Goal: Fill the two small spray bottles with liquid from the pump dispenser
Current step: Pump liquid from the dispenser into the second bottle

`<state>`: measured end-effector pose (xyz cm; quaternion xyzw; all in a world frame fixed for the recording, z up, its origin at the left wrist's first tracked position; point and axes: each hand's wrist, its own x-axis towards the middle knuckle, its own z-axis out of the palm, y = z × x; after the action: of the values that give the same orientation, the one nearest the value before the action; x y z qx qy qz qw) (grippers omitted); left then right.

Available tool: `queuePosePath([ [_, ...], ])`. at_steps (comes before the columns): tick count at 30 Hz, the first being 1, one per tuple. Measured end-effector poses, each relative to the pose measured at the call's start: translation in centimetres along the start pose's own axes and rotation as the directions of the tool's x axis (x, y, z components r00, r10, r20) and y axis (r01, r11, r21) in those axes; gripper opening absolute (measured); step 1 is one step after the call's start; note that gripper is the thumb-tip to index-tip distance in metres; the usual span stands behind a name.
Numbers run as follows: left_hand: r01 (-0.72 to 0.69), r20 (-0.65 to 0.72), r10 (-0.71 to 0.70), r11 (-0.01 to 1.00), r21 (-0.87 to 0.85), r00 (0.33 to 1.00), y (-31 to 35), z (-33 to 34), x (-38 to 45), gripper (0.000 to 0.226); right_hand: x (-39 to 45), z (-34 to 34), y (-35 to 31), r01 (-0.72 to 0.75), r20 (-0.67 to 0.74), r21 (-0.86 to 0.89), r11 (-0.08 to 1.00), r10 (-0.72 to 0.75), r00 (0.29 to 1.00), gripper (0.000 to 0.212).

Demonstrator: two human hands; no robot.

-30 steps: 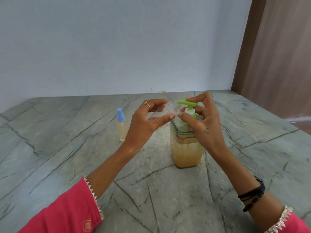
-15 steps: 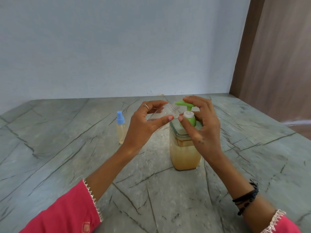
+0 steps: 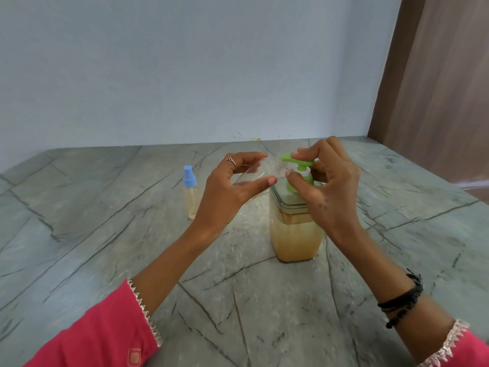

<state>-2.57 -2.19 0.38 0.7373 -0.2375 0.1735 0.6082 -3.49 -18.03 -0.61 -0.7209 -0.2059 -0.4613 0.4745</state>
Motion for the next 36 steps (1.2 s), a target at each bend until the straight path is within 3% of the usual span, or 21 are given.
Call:
queuePosePath([
  [11,-0.022,-0.014,0.022,1.0,0.006,1.0,0.24,-0.04,0.2,0.044,-0.58,0.04,0.72,0.108,0.023,-0.112,0.988,-0.106,0.994,0.029],
  [17,-0.022,-0.013,0.022,1.0,0.003,1.0,0.3,-0.06,0.15,0.045,-0.22,0.04,0.09,0.075,-0.006,-0.057,0.996,-0.075,0.997,0.033],
  [24,-0.001,-0.019,0.002,1.0,0.026,1.0,-0.15,-0.01,0.2,0.043,0.33,0.1,-0.07,0.06,-0.012,-0.065,0.996,-0.061,0.998,0.017],
  [36,-0.028,-0.02,0.029,0.999,0.019,0.999,-0.05,-0.09,0.37,0.041,-0.24,0.05,0.14,0.051,-0.006,-0.084,0.995,-0.052,0.999,0.029],
])
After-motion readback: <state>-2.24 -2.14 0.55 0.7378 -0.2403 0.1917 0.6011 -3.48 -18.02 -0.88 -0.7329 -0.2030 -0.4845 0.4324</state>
